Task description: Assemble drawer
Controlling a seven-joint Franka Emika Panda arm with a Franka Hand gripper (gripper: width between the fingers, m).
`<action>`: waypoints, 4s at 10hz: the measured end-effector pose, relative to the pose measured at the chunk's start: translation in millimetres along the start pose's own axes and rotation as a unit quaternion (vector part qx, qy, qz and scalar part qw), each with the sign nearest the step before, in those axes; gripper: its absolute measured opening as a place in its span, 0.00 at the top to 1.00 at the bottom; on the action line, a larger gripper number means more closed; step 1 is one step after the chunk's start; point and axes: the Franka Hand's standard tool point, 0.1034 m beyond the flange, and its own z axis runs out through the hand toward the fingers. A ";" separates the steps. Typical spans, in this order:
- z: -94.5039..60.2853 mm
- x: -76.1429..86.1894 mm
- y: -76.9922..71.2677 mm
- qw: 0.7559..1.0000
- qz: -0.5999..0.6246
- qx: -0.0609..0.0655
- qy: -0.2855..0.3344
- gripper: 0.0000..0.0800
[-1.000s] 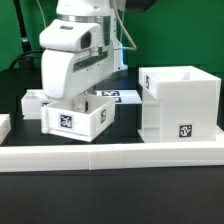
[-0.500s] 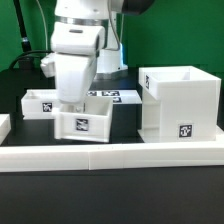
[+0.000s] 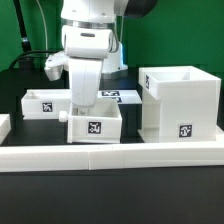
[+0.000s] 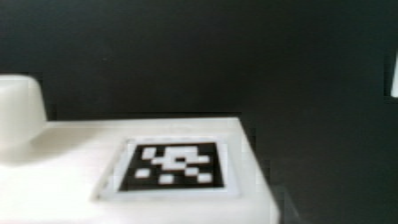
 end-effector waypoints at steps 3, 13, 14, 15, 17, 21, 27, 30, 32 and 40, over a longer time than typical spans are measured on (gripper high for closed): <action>2.0 0.5 -0.4 1.000 0.002 -0.011 0.001 0.95; 0.9 29.7 14.4 0.998 0.027 -0.054 0.009 0.95; 2.9 32.5 18.8 0.998 0.023 -0.050 0.008 0.95; 3.1 31.8 19.1 0.998 0.024 -0.050 0.008 0.95; 3.6 30.8 18.5 0.998 0.025 -0.050 0.008 0.95; 7.5 38.8 24.1 0.999 0.008 -0.045 0.004 0.95; 9.1 49.0 21.7 0.999 -0.005 -0.038 0.002 0.95; 8.7 48.2 24.4 0.998 -0.004 -0.058 0.004 0.95; 11.1 42.1 21.7 0.998 -0.017 -0.054 0.004 0.95; 13.1 48.4 20.5 0.999 -0.015 -0.052 0.005 0.95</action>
Offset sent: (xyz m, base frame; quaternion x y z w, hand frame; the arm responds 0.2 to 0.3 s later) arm 0.0000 0.0000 0.0000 0.0000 0.0000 0.0000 1.0000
